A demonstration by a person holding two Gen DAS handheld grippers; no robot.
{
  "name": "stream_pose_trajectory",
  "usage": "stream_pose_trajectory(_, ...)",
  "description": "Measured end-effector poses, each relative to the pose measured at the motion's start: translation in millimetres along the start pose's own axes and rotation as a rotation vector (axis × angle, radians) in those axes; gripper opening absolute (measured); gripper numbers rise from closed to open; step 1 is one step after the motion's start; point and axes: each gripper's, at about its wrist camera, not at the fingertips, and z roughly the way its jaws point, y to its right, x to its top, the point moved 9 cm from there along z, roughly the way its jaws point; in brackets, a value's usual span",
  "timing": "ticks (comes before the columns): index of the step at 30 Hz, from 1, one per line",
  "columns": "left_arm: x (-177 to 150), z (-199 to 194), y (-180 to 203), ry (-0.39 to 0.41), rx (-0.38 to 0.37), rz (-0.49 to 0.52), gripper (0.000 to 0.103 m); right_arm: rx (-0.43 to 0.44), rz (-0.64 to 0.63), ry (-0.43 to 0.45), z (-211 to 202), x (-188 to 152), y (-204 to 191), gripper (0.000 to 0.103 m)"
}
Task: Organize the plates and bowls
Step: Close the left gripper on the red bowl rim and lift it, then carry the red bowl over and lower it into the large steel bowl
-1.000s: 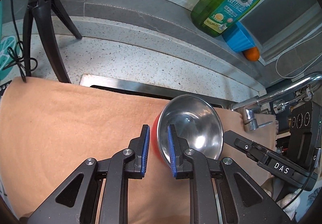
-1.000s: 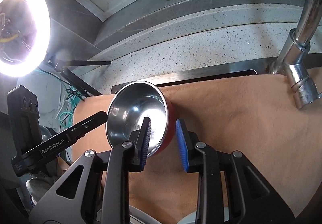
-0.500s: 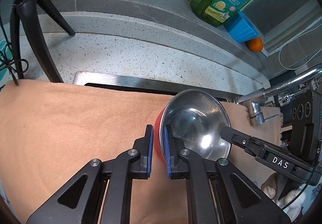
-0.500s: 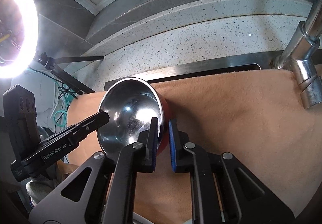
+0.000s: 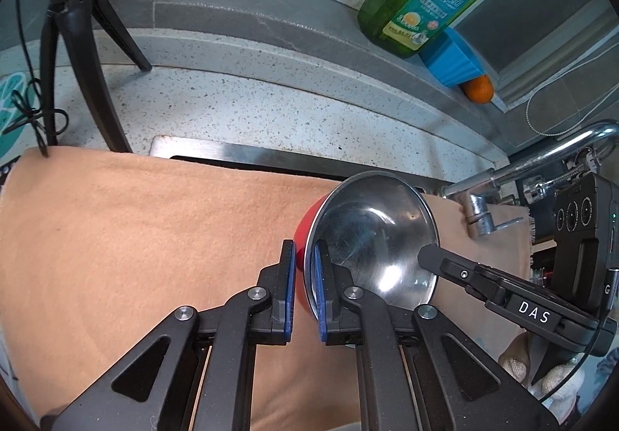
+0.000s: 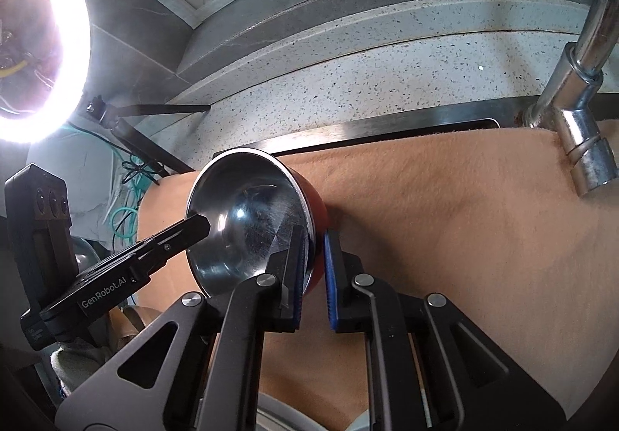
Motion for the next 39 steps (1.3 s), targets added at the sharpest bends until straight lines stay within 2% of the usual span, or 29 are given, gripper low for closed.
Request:
stream_pose_trajectory(13,-20,-54,5,0.077,-0.027,0.009,0.008,0.043,-0.055,0.032,-39,-25,-33,0.009)
stream_pose_trajectory(25,-45,-99,-3,0.152,-0.034,-0.004,0.008,0.077,-0.125,0.034,-56,-61,-72,0.009)
stream_pose_trajectory(39,-87,-145,-40,0.198,-0.009,-0.069,0.008,0.133,-0.211,-0.003,-58,-116,-123,0.01)
